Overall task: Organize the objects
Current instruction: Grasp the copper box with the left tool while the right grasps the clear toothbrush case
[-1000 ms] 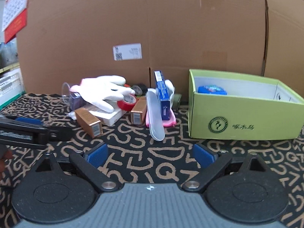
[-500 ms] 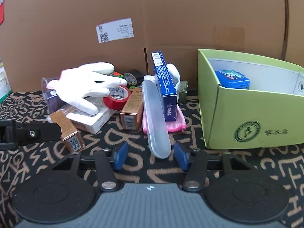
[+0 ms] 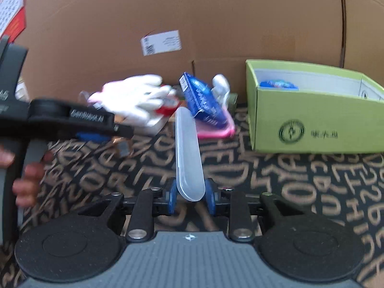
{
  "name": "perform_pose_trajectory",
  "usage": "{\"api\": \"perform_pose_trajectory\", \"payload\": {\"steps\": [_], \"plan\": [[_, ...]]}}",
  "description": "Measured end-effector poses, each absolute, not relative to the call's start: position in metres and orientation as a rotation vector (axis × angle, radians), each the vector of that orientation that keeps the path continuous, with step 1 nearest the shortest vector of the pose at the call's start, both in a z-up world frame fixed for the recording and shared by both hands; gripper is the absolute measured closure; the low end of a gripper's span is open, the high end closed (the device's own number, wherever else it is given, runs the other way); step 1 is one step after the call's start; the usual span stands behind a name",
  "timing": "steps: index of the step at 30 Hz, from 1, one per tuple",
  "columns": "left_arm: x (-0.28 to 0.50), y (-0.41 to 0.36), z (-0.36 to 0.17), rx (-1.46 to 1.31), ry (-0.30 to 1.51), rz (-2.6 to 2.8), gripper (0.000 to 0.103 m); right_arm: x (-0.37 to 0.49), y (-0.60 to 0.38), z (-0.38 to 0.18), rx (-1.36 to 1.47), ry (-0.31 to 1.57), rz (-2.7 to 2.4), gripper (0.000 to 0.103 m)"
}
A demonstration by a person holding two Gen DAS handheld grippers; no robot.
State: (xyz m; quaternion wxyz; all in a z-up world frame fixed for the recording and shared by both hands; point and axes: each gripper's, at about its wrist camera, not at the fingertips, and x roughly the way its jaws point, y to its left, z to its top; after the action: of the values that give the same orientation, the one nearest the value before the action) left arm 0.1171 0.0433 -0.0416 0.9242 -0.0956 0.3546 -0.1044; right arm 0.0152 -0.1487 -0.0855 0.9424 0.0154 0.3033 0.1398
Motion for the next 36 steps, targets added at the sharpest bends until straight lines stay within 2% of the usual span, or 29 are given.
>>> {"api": "perform_pose_trajectory", "payload": {"steps": [4,7,9,11,13,15,17,19,21,23,25,27,28,36], "plan": [[0.094,0.058,-0.042,-0.216,0.747,-0.261,0.08,-0.009,-0.145,-0.087,0.048,0.654,0.351,0.075],[0.081,0.062,-0.045,-0.216,0.758,-0.25,0.08,-0.019,-0.141,-0.086,0.047,0.663,0.391,0.075],[0.081,0.06,-0.044,-0.194,0.736,-0.225,0.074,-0.021,-0.14,-0.085,0.047,0.654,0.398,0.072],[0.085,0.057,-0.04,-0.18,0.717,-0.207,0.061,-0.021,-0.14,-0.083,0.054,0.647,0.389,0.068],[0.093,0.05,-0.037,-0.166,0.703,-0.221,0.055,-0.02,-0.141,-0.082,0.059,0.642,0.375,0.068],[0.102,0.042,-0.039,-0.135,0.705,-0.221,0.053,-0.019,-0.144,-0.083,0.073,0.645,0.362,0.066],[0.113,0.035,-0.043,-0.109,0.718,-0.217,0.052,-0.019,-0.146,-0.085,0.092,0.649,0.354,0.056],[0.122,0.033,-0.049,-0.1,0.739,-0.203,0.052,-0.018,-0.146,-0.085,0.097,0.65,0.351,0.053],[0.129,0.033,-0.054,-0.102,0.76,-0.195,0.055,-0.015,-0.144,-0.086,0.1,0.647,0.359,0.053],[0.128,0.034,-0.056,-0.088,0.76,-0.198,0.075,-0.01,-0.139,-0.088,0.104,0.655,0.367,0.053],[0.122,0.035,-0.055,-0.082,0.772,-0.212,0.08,-0.005,-0.132,-0.091,0.098,0.663,0.376,0.053],[0.112,0.038,-0.053,-0.074,0.787,-0.224,0.08,-0.004,-0.127,-0.093,0.075,0.652,0.365,0.055],[0.105,0.039,-0.052,-0.065,0.794,-0.232,0.08,-0.004,-0.126,-0.093,0.058,0.651,0.352,0.071],[0.05,0.042,-0.046,0.018,0.817,-0.286,0.078,-0.026,-0.137,-0.089,0.022,0.676,0.324,0.071]]}}
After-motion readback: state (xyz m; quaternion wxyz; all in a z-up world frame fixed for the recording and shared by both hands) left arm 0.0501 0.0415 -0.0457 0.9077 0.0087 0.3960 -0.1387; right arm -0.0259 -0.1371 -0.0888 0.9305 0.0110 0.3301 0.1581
